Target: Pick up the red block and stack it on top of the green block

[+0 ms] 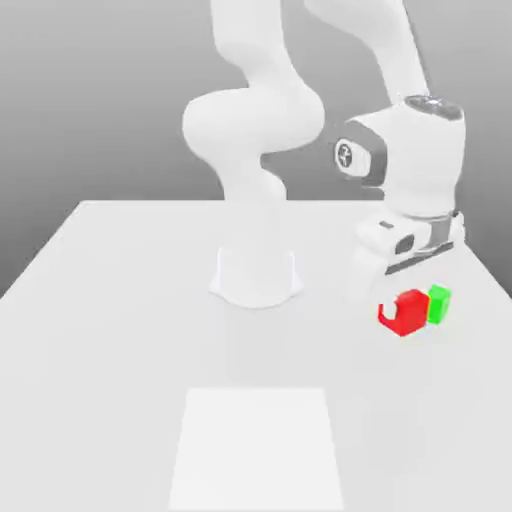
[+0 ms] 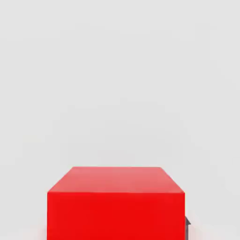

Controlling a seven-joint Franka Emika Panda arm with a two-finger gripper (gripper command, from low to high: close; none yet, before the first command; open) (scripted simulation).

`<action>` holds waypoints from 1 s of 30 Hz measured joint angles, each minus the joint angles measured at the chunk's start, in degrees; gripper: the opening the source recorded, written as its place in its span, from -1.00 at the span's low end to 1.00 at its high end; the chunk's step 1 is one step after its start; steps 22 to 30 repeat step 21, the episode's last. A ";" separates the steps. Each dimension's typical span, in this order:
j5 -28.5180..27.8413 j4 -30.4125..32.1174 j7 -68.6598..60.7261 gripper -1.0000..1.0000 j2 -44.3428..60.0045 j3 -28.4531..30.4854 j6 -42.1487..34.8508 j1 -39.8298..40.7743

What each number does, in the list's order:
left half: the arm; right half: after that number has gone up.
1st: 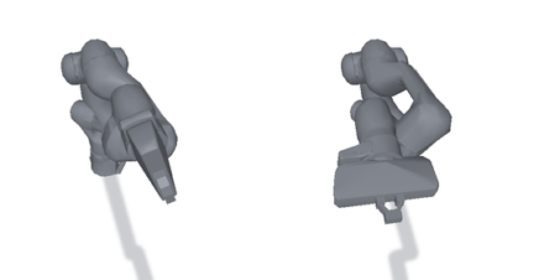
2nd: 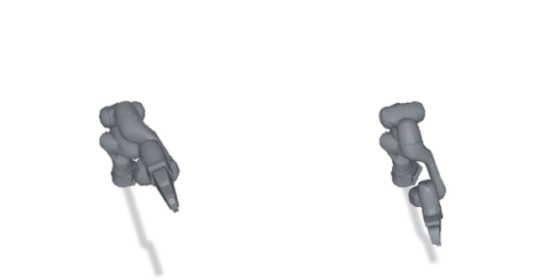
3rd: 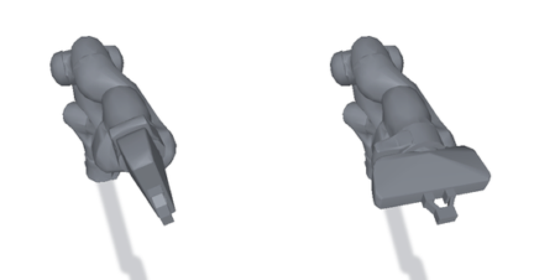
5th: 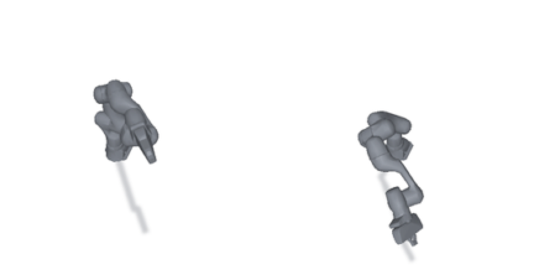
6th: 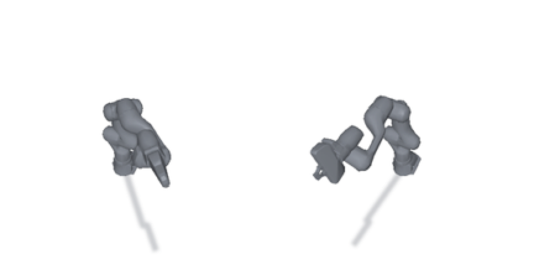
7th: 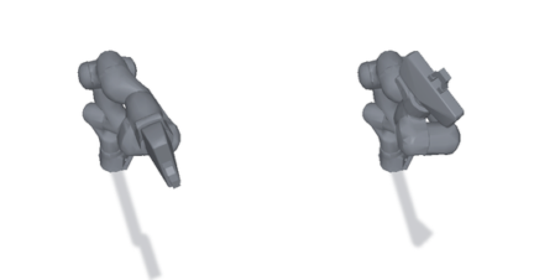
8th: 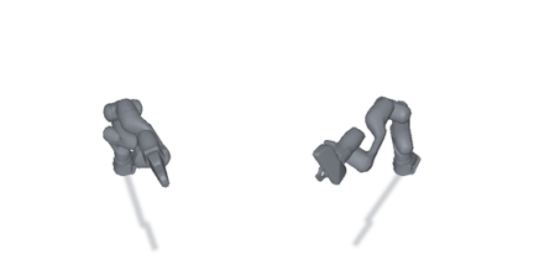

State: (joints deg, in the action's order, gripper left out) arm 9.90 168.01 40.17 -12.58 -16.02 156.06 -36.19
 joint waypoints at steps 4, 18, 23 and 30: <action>2.44 -0.28 -5.67 -1.00 -1.74 -4.62 -1.96 -9.37; -17.15 -1.03 4.20 -1.00 10.94 -12.67 8.09 -8.40; -17.02 -0.98 4.10 1.00 14.07 -12.97 11.82 -7.82; -17.02 -0.98 4.10 1.00 14.07 -12.97 11.82 -7.82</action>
